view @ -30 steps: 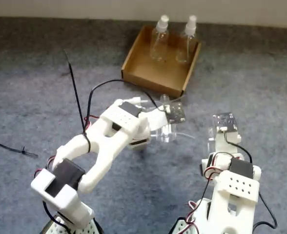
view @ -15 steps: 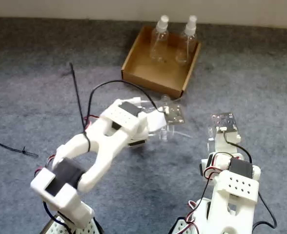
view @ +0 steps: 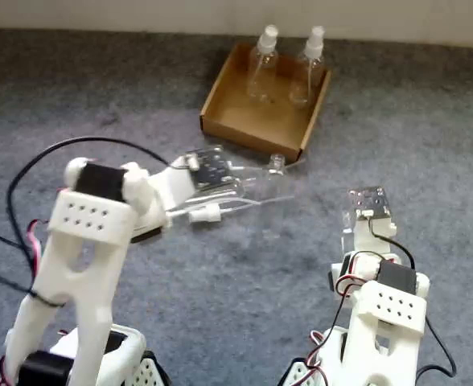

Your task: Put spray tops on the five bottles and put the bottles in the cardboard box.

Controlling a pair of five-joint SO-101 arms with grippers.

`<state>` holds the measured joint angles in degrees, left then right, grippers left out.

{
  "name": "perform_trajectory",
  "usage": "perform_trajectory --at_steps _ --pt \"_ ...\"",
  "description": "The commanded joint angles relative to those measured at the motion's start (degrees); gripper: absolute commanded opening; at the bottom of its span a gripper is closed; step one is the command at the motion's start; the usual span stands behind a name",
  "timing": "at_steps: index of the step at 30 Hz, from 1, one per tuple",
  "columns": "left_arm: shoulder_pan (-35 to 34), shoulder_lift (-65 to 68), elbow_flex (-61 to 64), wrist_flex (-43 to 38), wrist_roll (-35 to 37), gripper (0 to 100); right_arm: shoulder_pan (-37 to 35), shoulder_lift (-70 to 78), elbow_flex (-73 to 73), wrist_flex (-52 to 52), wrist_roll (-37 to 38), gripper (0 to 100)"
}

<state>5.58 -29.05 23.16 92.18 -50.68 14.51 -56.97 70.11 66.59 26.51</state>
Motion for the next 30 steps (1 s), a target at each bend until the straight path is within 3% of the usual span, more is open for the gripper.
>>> perform_trajectory --at_steps 1,5,10,14,20,26,30 --pt "-7.2 -8.0 0.1 4.0 -6.1 0 0.2 -0.8 -1.5 2.3 2.9 0.5" --pt "-11.8 -13.9 -0.2 4.1 -9.8 0 -3.1 1.2 -12.1 5.8 5.8 0.5" --pt "-12.5 -20.4 -0.3 3.8 -10.8 0 -15.9 14.8 -39.0 19.1 5.7 0.5" --pt "-12.6 -22.2 -3.5 2.5 -10.5 0 -26.6 24.4 -55.4 18.4 6.2 0.5" --pt "-12.6 -18.2 -13.6 2.5 -12.7 0 -35.5 14.2 -44.0 2.4 16.0 0.5" --pt "-13.8 -8.9 -24.0 2.5 -13.6 0 -35.4 -1.0 -25.4 -9.2 19.6 0.5" --pt "-13.8 -4.2 -31.4 6.2 -19.8 0 -32.3 -8.3 -14.6 -12.4 26.7 0.5"
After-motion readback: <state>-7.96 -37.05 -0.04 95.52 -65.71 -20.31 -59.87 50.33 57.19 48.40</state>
